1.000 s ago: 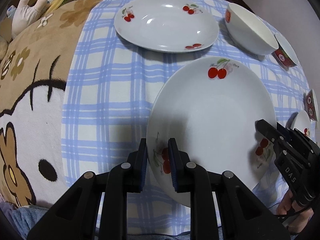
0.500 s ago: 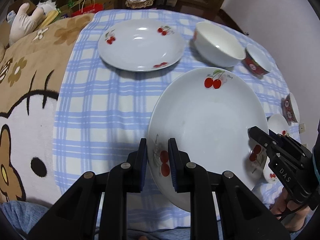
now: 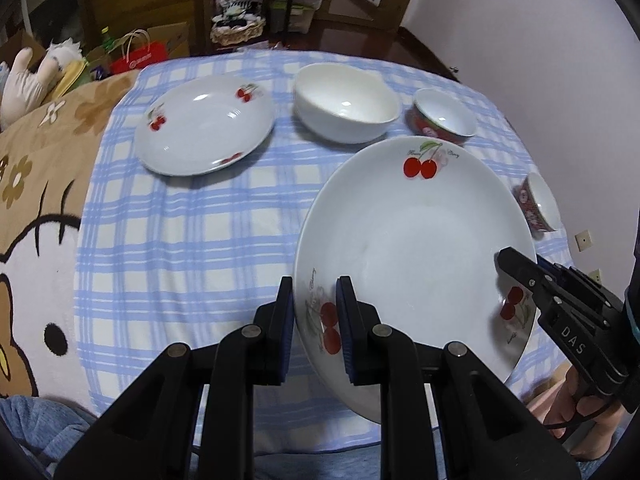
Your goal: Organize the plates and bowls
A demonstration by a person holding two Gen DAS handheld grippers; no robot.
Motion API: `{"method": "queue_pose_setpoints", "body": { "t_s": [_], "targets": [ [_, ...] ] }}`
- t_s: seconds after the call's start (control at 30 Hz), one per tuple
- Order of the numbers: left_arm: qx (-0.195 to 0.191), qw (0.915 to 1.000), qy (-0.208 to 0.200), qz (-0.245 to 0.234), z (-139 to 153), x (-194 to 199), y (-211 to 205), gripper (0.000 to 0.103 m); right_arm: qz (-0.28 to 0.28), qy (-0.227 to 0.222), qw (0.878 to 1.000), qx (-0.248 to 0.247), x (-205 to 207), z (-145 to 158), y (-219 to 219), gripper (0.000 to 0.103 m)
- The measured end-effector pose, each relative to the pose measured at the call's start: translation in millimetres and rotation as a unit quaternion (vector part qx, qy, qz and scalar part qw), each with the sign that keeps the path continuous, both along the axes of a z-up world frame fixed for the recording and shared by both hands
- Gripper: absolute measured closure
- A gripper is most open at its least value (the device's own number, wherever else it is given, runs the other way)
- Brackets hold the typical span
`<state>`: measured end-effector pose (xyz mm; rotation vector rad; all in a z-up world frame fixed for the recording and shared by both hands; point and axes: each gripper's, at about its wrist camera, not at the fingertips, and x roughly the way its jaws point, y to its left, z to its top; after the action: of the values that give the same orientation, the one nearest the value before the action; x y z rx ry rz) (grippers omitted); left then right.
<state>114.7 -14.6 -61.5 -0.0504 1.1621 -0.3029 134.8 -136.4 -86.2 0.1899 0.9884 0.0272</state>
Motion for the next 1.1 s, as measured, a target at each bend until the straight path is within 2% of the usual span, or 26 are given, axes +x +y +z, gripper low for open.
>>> {"method": "queue_pose_setpoints", "body": {
  "t_s": [0.47, 0.87, 1.1],
  "targets": [
    [0.000, 0.9987, -0.016, -0.048, 18.0, -15.9, -65.9, 0.083, -0.052, -0.019, 0.998, -0.002, -37.3, 19.6, -58.4, 0.084],
    [0.004, 0.9967, -0.020, -0.078, 20.6, -20.4, -110.7, 0.083, -0.088, -0.020, 0.996, 0.000, -59.5, 15.6, -93.5, 0.084],
    [0.003, 0.9950, -0.015, -0.099, 7.2, -20.6, -135.4, 0.083, -0.112, -0.018, 0.993, 0.012, -67.2, 7.1, -116.7, 0.084]
  ]
}}
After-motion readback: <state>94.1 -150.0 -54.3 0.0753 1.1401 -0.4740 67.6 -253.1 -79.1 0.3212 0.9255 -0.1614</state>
